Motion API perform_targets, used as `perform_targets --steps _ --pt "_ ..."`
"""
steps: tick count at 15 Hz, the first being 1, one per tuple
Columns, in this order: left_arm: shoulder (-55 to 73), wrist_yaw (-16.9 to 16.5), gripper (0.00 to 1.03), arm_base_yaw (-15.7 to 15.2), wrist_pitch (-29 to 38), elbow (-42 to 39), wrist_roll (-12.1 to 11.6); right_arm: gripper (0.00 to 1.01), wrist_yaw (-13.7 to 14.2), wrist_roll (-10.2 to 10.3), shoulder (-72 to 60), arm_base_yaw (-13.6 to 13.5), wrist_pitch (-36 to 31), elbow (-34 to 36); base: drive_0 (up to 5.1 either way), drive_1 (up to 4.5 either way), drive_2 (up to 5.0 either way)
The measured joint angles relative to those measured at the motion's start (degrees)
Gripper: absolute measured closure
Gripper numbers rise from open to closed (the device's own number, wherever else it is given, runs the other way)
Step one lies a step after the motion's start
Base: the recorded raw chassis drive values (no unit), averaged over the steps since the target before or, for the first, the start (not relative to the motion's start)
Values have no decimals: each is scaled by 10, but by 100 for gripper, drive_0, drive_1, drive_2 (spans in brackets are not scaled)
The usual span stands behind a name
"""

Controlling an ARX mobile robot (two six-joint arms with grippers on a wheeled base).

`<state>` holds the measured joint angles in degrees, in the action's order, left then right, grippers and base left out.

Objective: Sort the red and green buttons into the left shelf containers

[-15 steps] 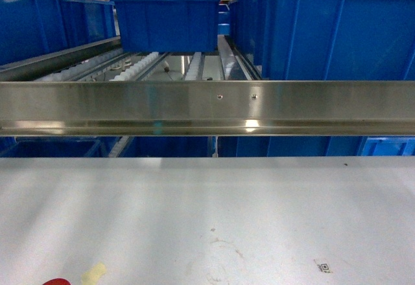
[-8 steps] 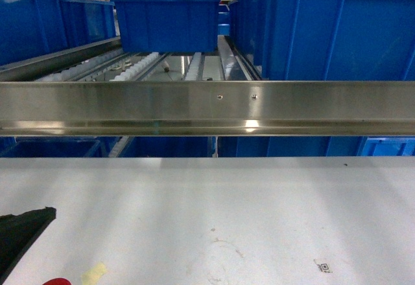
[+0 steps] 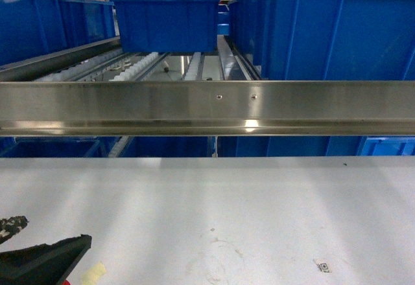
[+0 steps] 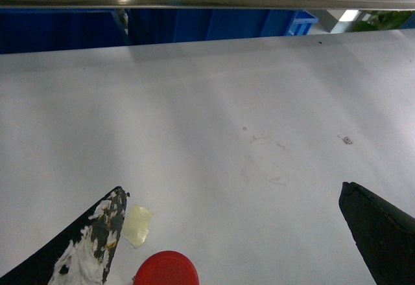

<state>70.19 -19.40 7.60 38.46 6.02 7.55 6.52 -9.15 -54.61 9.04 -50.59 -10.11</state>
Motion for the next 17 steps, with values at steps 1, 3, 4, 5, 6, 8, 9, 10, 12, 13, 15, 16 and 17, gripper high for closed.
perform_targets --steps 1,3,4,5,6,8,9,10,12,13,15,16,17 --pt "-8 3 5 5 -7 0 0 69 0 0 0 0 0 0 0 0 0" --pt "-37 14 5 24 -25 -4 0 69 0 0 0 0 0 0 0 0 0" --pt "-48 29 5 35 -43 -5 1 69 0 0 0 0 0 0 0 0 0" --pt "-57 42 5 49 -60 -13 1 69 0 0 0 0 0 0 0 0 0" --pt "-58 58 5 57 -67 -19 0 69 0 0 0 0 0 0 0 0 0" --pt "-30 71 5 51 -41 -23 -1 69 0 0 0 0 0 0 0 0 0" --pt "-13 80 5 44 -32 -25 -4 69 0 0 0 0 0 0 0 0 0" --pt "-2 88 5 40 -32 -26 -7 69 0 0 0 0 0 0 0 0 0" --pt "33 107 5 34 -32 -27 -16 69 0 0 0 0 0 0 0 0 0" --pt "41 113 5 35 -40 -27 -18 69 0 0 0 0 0 0 0 0 0" --pt "52 137 5 38 -55 -26 -24 69 0 0 0 0 0 0 0 0 0" --pt "66 144 5 37 -52 -24 -31 69 0 0 0 0 0 0 0 0 0" --pt "79 141 5 31 -49 -23 -32 69 0 0 0 0 0 0 0 0 0"
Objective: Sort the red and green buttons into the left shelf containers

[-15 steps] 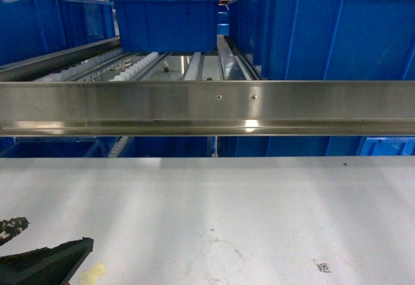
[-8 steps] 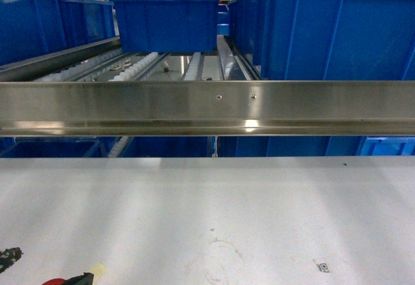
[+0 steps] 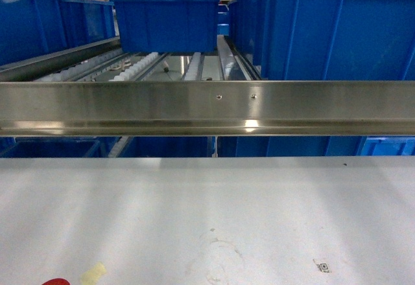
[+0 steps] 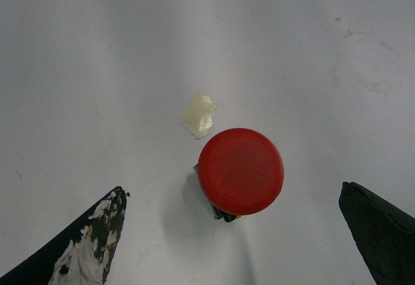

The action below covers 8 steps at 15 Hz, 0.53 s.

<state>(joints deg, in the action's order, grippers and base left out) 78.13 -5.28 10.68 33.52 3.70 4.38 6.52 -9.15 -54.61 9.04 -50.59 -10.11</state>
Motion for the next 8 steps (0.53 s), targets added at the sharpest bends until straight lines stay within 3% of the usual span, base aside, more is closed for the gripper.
perform_targets --steps 8 --pt "104 -28 5 -11 26 40 -27 69 0 0 0 0 0 0 0 0 0"
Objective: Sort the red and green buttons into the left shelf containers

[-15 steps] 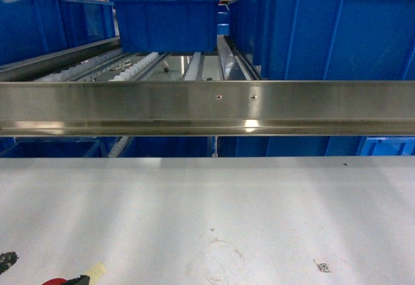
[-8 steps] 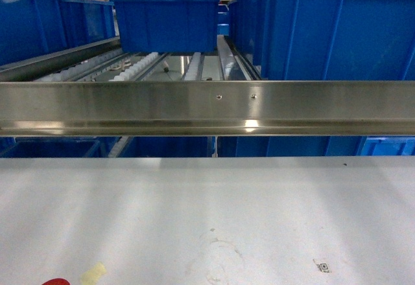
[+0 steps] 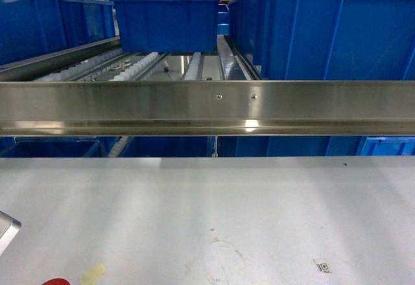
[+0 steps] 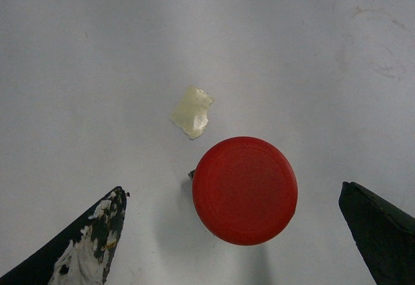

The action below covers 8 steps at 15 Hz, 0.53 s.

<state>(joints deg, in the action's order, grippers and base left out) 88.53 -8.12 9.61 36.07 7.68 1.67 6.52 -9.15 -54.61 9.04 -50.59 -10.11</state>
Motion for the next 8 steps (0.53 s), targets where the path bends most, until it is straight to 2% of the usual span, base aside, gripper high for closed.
perform_targets --steps 4,8 --pt "52 7 5 11 37 14 -5 69 0 0 0 0 0 0 0 0 0" --pt "86 3 5 26 37 34 -7 69 0 0 0 0 0 0 0 0 0"
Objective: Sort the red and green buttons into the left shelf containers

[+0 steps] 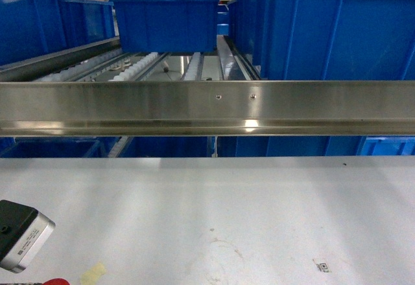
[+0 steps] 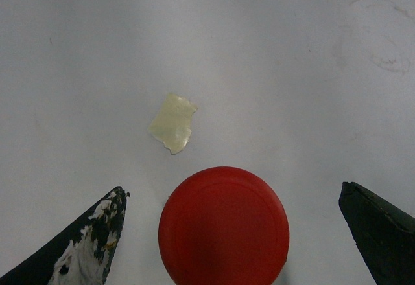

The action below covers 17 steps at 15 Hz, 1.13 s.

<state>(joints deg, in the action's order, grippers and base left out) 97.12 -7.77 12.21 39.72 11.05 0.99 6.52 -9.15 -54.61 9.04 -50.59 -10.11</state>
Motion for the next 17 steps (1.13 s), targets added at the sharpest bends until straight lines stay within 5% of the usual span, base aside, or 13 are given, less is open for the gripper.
perform_targets --steps 7,11,12,14,17 --pt "24 3 6 0 14 13 -16 69 0 0 0 0 0 0 0 0 0" --pt "24 3 49 0 15 13 -17 69 0 0 0 0 0 0 0 0 0" --pt "24 3 70 0 14 13 -17 69 0 0 0 0 0 0 0 0 0" --pt "24 5 70 -2 19 12 -20 69 0 0 0 0 0 0 0 0 0" --pt "-103 34 70 -60 56 -39 -64 69 0 0 0 0 0 0 0 0 0"
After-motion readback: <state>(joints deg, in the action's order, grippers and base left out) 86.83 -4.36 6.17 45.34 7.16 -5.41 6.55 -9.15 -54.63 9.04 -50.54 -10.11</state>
